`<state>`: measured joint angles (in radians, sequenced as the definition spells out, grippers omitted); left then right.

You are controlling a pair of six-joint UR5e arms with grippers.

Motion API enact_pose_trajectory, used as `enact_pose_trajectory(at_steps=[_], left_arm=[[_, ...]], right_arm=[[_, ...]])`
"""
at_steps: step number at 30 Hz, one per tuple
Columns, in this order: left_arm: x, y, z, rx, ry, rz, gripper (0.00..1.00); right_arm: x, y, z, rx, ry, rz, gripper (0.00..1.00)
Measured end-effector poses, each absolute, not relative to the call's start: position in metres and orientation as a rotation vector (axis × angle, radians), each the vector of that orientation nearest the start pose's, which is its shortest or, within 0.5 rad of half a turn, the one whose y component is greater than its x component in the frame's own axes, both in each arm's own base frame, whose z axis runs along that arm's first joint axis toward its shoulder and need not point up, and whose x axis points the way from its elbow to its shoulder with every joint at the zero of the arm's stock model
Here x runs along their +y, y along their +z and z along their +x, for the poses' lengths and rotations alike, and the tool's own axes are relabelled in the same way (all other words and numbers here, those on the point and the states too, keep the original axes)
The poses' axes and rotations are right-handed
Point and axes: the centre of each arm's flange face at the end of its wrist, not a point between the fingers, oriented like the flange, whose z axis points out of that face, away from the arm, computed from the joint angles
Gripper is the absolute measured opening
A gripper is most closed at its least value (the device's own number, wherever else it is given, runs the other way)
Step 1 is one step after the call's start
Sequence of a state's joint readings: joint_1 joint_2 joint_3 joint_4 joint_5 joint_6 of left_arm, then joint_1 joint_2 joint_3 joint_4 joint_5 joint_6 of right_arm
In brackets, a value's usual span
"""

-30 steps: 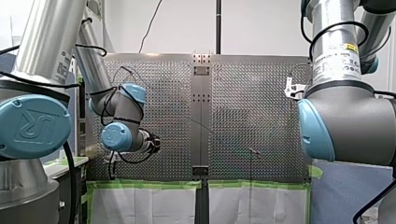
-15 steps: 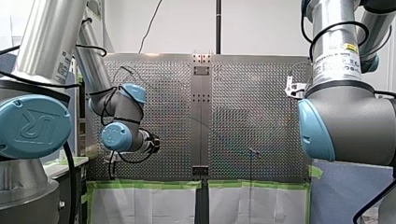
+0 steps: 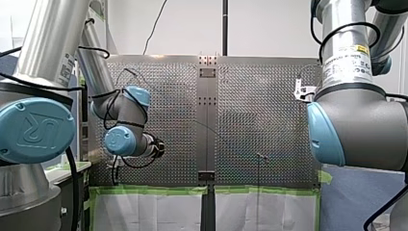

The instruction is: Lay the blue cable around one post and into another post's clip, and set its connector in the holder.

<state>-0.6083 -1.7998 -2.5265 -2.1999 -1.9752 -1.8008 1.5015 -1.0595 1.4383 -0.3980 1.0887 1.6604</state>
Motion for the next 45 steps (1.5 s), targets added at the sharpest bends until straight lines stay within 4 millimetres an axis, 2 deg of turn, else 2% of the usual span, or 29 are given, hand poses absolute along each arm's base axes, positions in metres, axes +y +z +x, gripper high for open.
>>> enact_pose_trajectory(at_steps=[45], left_arm=[[-0.2536, 0.0941, 0.1997, 1.800, -0.233, 0.054, 1.00]], right_arm=[[-0.6770, 0.2856, 0.1320, -1.024, 1.578, 1.465, 0.00]])
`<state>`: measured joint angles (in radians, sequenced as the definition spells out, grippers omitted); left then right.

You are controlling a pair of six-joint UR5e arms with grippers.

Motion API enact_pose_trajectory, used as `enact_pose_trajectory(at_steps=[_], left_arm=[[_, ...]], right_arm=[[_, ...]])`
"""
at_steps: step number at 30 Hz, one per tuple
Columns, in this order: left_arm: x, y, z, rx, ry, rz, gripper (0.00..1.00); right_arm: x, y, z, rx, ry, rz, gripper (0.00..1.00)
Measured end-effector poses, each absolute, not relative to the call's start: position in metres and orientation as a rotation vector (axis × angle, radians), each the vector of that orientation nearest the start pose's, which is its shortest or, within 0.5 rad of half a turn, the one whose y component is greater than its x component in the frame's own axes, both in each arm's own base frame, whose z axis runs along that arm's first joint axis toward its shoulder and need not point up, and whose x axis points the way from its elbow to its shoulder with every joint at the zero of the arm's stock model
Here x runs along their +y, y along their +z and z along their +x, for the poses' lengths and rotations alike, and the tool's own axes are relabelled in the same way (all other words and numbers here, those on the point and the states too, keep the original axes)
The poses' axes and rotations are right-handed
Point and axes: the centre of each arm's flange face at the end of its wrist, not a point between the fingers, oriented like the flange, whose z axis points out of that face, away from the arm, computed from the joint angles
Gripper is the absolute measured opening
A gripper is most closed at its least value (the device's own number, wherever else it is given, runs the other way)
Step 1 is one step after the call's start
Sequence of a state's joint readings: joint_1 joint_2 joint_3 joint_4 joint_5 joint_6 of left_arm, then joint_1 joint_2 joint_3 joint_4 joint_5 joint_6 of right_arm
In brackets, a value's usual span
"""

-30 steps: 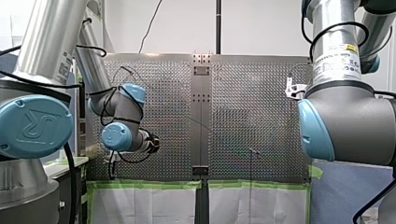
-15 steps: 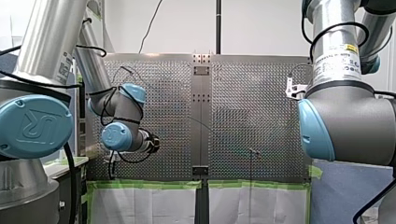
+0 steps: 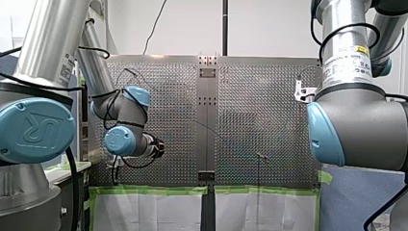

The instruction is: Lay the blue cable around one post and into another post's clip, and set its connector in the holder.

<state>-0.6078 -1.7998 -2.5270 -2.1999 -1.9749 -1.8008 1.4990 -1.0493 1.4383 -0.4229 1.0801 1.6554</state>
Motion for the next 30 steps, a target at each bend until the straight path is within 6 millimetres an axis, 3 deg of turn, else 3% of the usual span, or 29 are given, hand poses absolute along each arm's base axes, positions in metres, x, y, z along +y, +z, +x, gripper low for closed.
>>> enact_pose_trajectory(at_steps=[15, 16, 17, 19, 20, 21, 23, 30], left_arm=[[-0.2531, 0.0944, 0.2014, 1.798, -0.231, 0.051, 1.00], [-0.2530, 0.0944, 0.2015, 1.797, -0.230, 0.051, 1.00], [-0.2530, 0.0944, 0.2016, 1.797, -0.230, 0.051, 1.00], [-0.2529, 0.0944, 0.2016, 1.797, -0.230, 0.051, 1.00], [-0.2529, 0.0944, 0.2016, 1.797, -0.230, 0.051, 1.00], [-0.2529, 0.0944, 0.2016, 1.798, -0.230, 0.051, 1.00], [-0.2527, 0.0944, 0.2019, 1.798, -0.229, 0.050, 1.00], [-0.2525, 0.0943, 0.2017, 1.798, -0.229, 0.050, 1.00]], right_arm=[[-0.6778, 0.2856, 0.1351, -1.015, 1.590, 1.459, 0.00], [-0.6779, 0.2856, 0.1353, -1.014, 1.590, 1.459, 0.07], [-0.6779, 0.2855, 0.1353, -1.014, 1.590, 1.459, 0.20], [-0.6780, 0.2855, 0.1353, -1.013, 1.590, 1.459, 0.24], [-0.6780, 0.2855, 0.1354, -1.012, 1.589, 1.459, 0.43], [-0.6780, 0.2855, 0.1354, -1.011, 1.589, 1.459, 0.43], [-0.6780, 0.2856, 0.1356, -1.010, 1.588, 1.460, 0.59], [-0.6780, 0.2857, 0.1365, -1.009, 1.590, 1.460, 0.76]])
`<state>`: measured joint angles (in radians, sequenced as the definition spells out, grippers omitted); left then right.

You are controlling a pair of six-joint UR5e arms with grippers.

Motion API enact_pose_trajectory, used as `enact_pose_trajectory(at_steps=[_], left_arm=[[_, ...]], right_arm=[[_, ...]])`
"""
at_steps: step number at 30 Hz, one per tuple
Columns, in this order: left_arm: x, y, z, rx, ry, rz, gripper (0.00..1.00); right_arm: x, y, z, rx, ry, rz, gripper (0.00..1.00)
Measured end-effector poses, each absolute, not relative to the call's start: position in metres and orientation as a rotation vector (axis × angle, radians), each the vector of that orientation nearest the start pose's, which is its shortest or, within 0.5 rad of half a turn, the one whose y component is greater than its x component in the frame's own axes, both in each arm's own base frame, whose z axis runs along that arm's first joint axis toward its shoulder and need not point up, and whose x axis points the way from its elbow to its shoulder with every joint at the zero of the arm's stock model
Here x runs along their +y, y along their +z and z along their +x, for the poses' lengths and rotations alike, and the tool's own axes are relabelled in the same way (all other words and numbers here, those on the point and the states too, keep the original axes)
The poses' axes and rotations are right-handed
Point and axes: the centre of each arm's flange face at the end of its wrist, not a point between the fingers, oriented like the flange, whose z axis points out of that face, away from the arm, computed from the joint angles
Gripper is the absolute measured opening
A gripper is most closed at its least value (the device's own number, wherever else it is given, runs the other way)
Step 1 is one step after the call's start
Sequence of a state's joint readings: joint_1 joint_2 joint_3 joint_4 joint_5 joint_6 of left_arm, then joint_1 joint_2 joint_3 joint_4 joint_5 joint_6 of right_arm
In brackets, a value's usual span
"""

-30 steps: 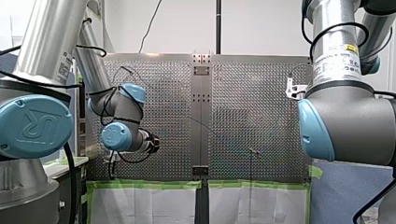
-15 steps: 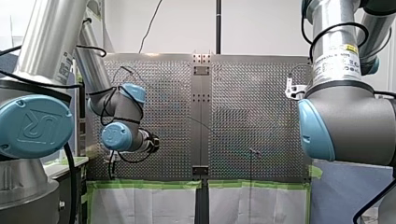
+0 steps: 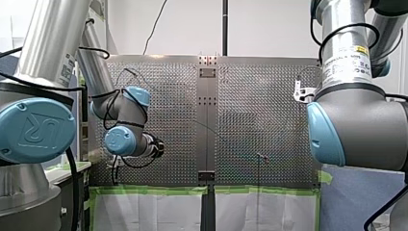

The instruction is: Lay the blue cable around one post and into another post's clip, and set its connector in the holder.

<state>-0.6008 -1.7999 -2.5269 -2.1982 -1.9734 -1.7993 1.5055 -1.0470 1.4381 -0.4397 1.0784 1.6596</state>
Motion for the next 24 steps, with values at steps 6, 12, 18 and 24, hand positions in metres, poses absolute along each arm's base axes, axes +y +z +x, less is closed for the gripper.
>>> enact_pose_trajectory(at_steps=[6, 12, 18, 24], left_arm=[[-0.2525, 0.0942, 0.2016, 1.799, -0.228, 0.050, 1.00], [-0.2523, 0.0941, 0.2013, 1.800, -0.228, 0.051, 1.00], [-0.2523, 0.0941, 0.2015, 1.800, -0.228, 0.050, 1.00], [-0.2522, 0.0940, 0.2014, 1.800, -0.228, 0.050, 1.00]], right_arm=[[-0.6780, 0.2862, 0.1365, -1.010, 1.591, 1.459, 0.79], [-0.6778, 0.2851, 0.1363, -1.014, 1.590, 1.461, 0.84], [-0.6774, 0.2845, 0.1357, -1.020, 1.588, 1.463, 0.95], [-0.6776, 0.2837, 0.1340, -1.033, 1.578, 1.457, 1.00]])
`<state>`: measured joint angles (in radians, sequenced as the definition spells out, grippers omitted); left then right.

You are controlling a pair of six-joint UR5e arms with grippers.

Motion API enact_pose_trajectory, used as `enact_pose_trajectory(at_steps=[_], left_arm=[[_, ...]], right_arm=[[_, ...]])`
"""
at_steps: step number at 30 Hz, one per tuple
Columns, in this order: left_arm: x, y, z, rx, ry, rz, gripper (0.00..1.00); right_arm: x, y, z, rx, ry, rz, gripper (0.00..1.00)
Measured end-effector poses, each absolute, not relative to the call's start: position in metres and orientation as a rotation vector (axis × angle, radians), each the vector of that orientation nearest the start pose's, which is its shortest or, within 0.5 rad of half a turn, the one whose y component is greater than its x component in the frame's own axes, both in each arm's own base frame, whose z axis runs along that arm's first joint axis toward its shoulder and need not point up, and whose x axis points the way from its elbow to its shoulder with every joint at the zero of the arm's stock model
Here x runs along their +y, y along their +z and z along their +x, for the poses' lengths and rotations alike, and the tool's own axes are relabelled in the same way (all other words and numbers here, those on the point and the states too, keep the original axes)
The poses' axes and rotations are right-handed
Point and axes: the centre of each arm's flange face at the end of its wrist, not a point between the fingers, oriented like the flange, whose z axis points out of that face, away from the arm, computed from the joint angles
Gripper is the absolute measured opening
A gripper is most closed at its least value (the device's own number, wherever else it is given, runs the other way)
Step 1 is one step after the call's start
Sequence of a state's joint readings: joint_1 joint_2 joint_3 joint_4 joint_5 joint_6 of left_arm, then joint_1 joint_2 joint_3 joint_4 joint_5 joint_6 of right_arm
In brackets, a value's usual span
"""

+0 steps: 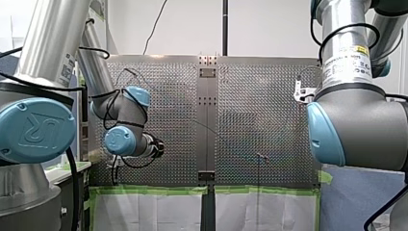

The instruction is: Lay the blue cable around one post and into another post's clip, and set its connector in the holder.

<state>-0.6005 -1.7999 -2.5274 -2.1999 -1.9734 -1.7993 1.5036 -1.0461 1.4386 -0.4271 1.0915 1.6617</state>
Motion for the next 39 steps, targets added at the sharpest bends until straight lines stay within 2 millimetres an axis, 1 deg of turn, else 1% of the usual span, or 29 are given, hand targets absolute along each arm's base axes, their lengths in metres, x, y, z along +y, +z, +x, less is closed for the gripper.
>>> enact_pose_trajectory(at_steps=[21, 39], left_arm=[[-0.2523, 0.0941, 0.2014, 1.800, -0.228, 0.050, 1.00], [-0.2523, 0.0942, 0.2017, 1.799, -0.227, 0.050, 1.00]], right_arm=[[-0.6793, 0.2849, 0.1336, -1.038, 1.575, 1.433, 1.00], [-0.6808, 0.2846, 0.1279, -1.075, 1.536, 1.394, 1.00]])
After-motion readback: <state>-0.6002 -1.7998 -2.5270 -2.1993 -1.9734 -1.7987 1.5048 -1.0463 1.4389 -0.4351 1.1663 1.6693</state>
